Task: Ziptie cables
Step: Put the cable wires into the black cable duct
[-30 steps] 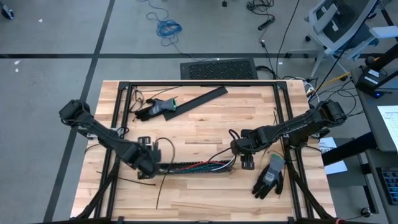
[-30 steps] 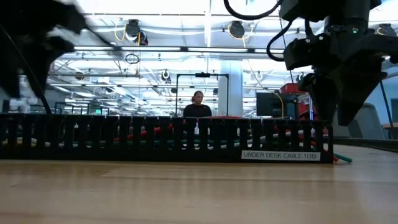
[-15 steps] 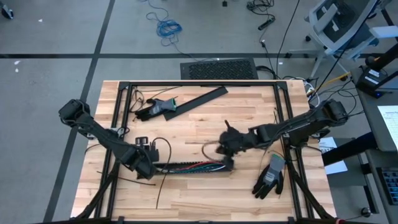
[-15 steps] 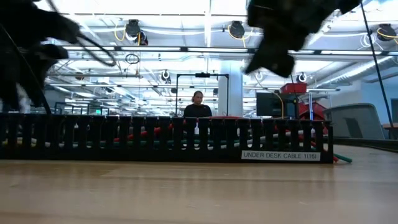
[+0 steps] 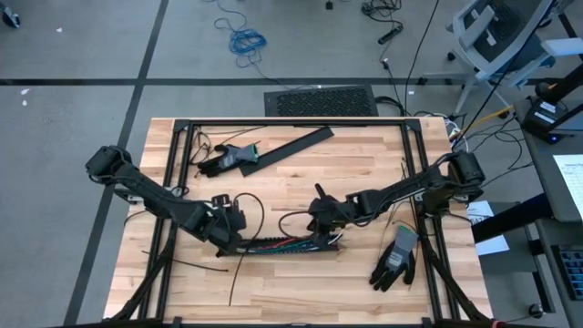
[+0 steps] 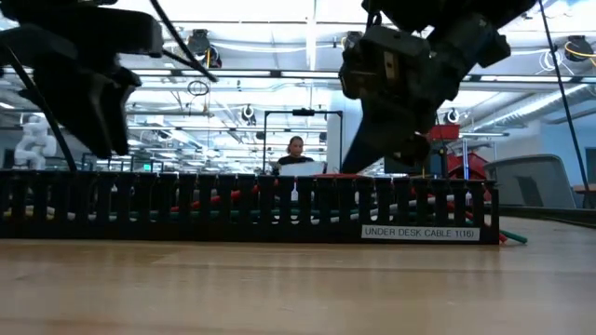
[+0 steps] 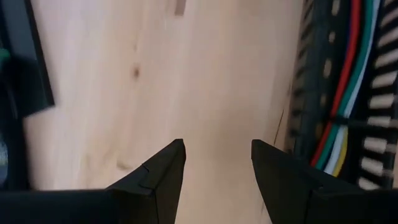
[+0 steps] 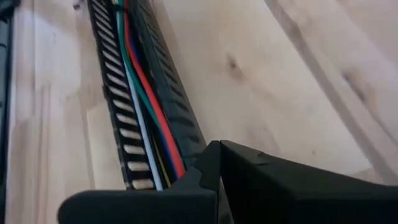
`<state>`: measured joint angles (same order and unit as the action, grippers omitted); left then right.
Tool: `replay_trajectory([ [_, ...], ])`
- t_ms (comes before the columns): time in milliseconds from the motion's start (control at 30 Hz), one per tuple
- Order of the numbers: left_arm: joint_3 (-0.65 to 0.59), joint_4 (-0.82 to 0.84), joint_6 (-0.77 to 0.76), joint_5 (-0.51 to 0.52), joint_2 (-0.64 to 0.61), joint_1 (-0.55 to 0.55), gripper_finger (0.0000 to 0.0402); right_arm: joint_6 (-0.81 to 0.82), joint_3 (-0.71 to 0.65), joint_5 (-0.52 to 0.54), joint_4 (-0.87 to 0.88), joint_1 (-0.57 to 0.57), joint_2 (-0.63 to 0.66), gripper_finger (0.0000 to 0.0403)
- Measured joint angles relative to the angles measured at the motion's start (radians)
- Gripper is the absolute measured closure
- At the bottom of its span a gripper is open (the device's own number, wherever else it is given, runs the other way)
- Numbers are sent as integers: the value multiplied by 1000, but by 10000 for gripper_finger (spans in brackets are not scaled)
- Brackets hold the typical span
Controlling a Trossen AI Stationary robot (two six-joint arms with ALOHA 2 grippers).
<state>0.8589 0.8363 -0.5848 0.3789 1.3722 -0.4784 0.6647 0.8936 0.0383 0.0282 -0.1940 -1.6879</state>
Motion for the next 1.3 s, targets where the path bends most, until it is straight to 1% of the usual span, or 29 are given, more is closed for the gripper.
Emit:
replay_trajectory([
  [200,0,-84,43,24,0,42,214,10,0,-18,-7,0,-47,403],
  [300,0,-98,43,25,0,61,214,34,0,-35,-8,-4,-42,403],
  [433,0,-97,50,25,0,77,214,32,1,-43,-17,-11,-8,403],
  [533,0,-97,50,38,0,88,214,31,1,-72,-6,-12,-3,403],
  [733,0,-97,51,59,0,108,214,22,1,-37,0,-17,-5,403],
  [1033,0,-97,49,59,0,113,214,14,1,-44,-4,-23,-5,403],
  [1133,0,-97,49,59,0,113,214,11,1,-68,-4,-24,-5,403],
  [1300,0,-97,48,59,0,112,214,4,1,-71,-2,-34,-5,403],
])
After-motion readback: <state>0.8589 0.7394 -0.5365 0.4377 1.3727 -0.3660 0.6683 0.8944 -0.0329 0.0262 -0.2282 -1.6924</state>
